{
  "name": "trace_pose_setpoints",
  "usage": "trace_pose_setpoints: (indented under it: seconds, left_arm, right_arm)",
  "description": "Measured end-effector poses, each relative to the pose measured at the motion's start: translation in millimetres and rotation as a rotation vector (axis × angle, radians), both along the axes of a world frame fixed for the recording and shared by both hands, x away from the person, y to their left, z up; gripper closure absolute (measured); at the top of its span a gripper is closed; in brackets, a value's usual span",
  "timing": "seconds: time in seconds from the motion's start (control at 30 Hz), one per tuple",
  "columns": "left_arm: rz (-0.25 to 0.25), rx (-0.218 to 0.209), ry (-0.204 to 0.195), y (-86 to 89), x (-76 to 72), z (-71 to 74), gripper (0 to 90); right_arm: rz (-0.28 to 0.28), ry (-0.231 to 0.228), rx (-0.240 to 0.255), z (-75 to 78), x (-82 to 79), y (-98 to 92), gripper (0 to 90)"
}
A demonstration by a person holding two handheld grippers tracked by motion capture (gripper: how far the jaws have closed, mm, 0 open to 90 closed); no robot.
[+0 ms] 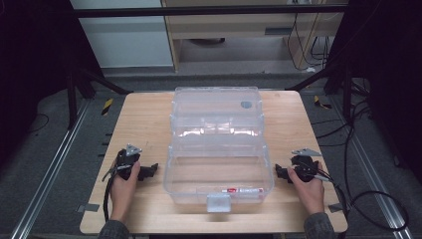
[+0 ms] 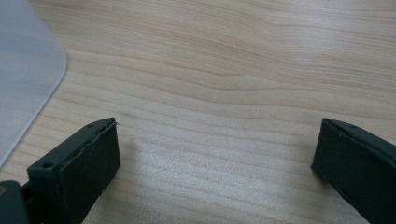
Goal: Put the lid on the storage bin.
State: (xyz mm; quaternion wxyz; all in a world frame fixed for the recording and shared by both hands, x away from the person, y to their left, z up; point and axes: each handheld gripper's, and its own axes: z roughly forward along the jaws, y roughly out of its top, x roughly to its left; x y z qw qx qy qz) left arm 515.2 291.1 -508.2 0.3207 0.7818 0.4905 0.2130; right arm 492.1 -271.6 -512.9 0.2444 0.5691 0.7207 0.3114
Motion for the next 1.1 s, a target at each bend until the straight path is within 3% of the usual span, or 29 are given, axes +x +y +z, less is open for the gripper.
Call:
trace_pose_setpoints:
  seconds: [0.1, 0.47, 0.6, 0.7, 0.73, 0.83, 0.9, 0.93, 1.0, 1.1]
  left_arm:
    - [0.012, 0.000, -0.001, -1.5, -3.5, -0.1, 0.0]
    - [-0.048, 0.005, -0.005, -4.3, -10.0, 0.0, 0.0]
    - [-0.070, 0.026, -0.030, -10.6, -13.4, 1.7, 2.5]
    - [-0.079, 0.051, -0.045, -13.1, -16.8, 4.6, 2.6]
    - [-0.093, 0.061, -0.065, -13.8, -21.2, 8.1, 2.8]
    - [-0.117, 0.032, -0.103, -9.4, -27.7, 16.8, 2.6]
    - [-0.123, 0.026, -0.109, -7.1, -29.6, 20.4, 2.8]
    - [-0.144, 0.035, -0.123, -3.6, -34.7, 27.5, 2.8]
    - [-0.167, 0.070, -0.121, -2.3, -41.0, 34.8, 2.9]
    - [-0.201, 0.090, -0.120, -3.4, -48.5, 42.2, 2.7]
  right_arm:
    - [0.002, -0.001, -0.002, 0.0, -1.7, 0.0, 0.6]
    - [0.034, 0.000, 0.000, 0.1, -7.0, -0.9, 0.8]
    - [0.037, -0.002, 0.007, 0.3, -9.3, -0.3, 3.8]
    - [0.052, -0.050, 0.030, 2.4, -14.1, -3.3, 11.2]
    - [0.044, -0.060, 0.028, 4.2, -16.8, -3.6, 10.3]
    - [0.078, -0.083, -0.021, 16.9, -25.2, -5.5, 10.1]
    - [0.086, -0.095, -0.042, 22.4, -28.9, -5.6, 10.0]
    - [0.099, -0.109, -0.065, 34.0, -37.3, -5.6, 10.0]
    - [0.121, -0.112, -0.074, 44.5, -45.0, -6.1, 9.8]
    - [0.156, -0.114, -0.109, 54.6, -51.4, -5.6, 10.2]
